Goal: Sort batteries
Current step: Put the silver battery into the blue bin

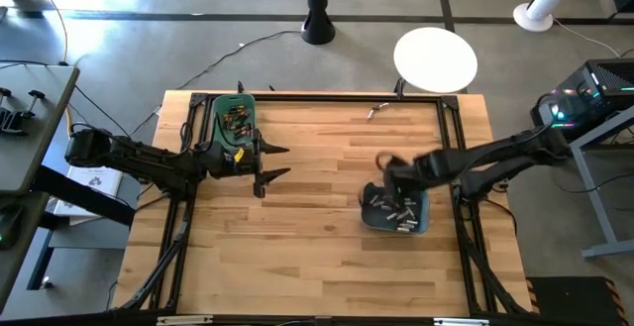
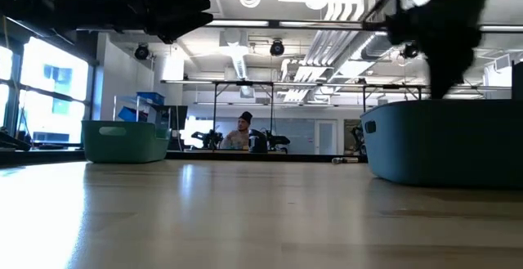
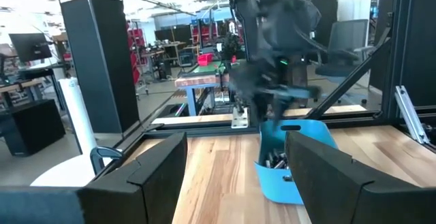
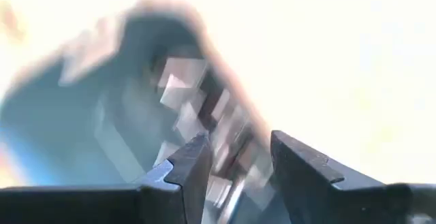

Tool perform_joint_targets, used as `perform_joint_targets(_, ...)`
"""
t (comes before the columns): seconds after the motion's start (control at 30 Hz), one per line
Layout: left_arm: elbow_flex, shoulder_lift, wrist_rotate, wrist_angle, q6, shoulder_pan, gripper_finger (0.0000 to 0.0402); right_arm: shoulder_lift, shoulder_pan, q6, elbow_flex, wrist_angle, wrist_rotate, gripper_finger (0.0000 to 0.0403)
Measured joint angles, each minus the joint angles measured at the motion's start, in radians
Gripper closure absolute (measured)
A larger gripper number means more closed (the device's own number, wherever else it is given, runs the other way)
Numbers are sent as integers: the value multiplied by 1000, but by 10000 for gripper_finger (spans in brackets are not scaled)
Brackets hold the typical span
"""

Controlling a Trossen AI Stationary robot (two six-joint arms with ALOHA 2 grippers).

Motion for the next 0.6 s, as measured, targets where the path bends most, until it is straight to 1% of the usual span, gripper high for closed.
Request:
perform_joint_targets(0.1, 0, 0, 0, 0, -1, 0, 163, -2, -138, -75, 48, 20, 164, 253)
perform_joint_targets(0.13, 0, 0, 0, 0, -4, 0, 163, -2, -196, -108, 52, 51, 201, 253)
perform_joint_targets(0.2, 0, 0, 0, 0, -16, 0, 163, -2, -313, -187, 46, 144, 230, 253)
perform_joint_targets(0.27, 0, 0, 0, -1, -17, 0, 163, -2, -422, -252, 13, 298, 230, 252)
perform_joint_targets(0.33, 0, 0, 0, -2, -17, 0, 163, -1, -514, -279, -32, 473, 201, 252)
perform_joint_targets(0.43, 0, 0, 0, -7, -17, 0, 163, 4, -609, -340, -93, 702, 146, 252)
perform_joint_targets(0.5, 0, 0, 0, -13, -17, 0, 163, 22, -642, -329, -125, 785, 154, 252)
perform_joint_targets(0.6, 0, 0, 0, -15, -15, 0, 163, 82, -673, -255, -136, 851, 182, 252)
